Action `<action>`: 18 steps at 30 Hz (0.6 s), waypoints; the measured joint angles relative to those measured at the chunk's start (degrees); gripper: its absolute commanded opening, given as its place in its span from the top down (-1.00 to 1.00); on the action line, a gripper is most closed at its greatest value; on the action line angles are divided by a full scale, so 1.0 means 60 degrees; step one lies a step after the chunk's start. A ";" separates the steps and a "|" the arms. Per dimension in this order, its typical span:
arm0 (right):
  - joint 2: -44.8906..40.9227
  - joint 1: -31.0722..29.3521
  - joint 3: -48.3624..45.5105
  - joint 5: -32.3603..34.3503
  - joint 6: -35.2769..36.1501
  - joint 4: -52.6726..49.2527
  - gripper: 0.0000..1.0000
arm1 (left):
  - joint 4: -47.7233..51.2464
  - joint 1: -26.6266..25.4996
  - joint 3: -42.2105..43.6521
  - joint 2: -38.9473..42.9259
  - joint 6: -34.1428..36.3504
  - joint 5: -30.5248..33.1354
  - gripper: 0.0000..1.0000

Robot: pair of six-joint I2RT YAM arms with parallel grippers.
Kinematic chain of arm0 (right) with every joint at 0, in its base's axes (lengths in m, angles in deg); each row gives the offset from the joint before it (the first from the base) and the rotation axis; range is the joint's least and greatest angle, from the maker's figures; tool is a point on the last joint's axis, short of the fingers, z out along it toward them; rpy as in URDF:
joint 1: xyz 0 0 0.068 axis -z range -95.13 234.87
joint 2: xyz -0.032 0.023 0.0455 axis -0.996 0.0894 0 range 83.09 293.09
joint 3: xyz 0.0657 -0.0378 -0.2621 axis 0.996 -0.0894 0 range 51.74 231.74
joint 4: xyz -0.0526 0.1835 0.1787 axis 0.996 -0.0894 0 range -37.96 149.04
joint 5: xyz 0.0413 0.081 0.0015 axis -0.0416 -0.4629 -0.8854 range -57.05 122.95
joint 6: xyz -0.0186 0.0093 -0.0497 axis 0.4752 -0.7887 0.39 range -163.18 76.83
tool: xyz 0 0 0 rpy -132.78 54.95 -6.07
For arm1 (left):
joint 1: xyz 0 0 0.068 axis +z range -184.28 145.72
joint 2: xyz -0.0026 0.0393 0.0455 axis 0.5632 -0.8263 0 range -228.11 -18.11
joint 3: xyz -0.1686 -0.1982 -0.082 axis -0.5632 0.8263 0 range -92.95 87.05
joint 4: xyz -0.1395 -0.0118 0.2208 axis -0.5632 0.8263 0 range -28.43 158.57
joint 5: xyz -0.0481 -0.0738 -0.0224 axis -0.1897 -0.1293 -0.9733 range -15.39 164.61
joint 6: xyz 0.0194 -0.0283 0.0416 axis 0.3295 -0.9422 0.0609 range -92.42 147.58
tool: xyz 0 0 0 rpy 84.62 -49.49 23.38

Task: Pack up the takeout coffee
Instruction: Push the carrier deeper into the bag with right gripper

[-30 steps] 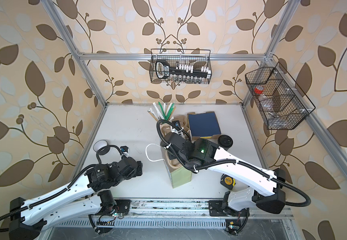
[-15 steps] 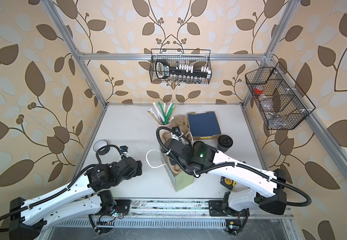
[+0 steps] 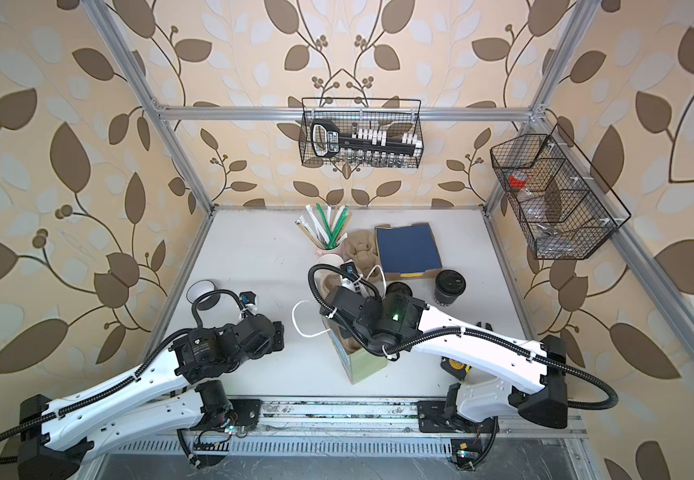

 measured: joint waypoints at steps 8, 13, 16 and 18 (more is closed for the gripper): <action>-0.0015 -0.0095 0.0004 0.0007 0.0004 -0.0310 0.42 | 0.0000 0.0000 0.0000 -0.0131 0.0000 0.0007 -0.98; -0.0015 -0.0095 0.0004 -0.0080 0.0007 -0.0357 0.41 | -0.0004 0.0000 0.0000 -0.0138 0.0004 0.0018 -0.98; 0.0004 -0.0095 -0.0022 -0.0113 0.0036 -0.0375 0.41 | -0.0004 0.0000 0.0000 -0.0164 0.0004 0.0026 -0.98; 0.0102 -0.0095 -0.0036 -0.0157 0.0033 -0.0415 0.41 | -0.0004 0.0000 0.0000 -0.0171 0.0004 0.0026 -0.98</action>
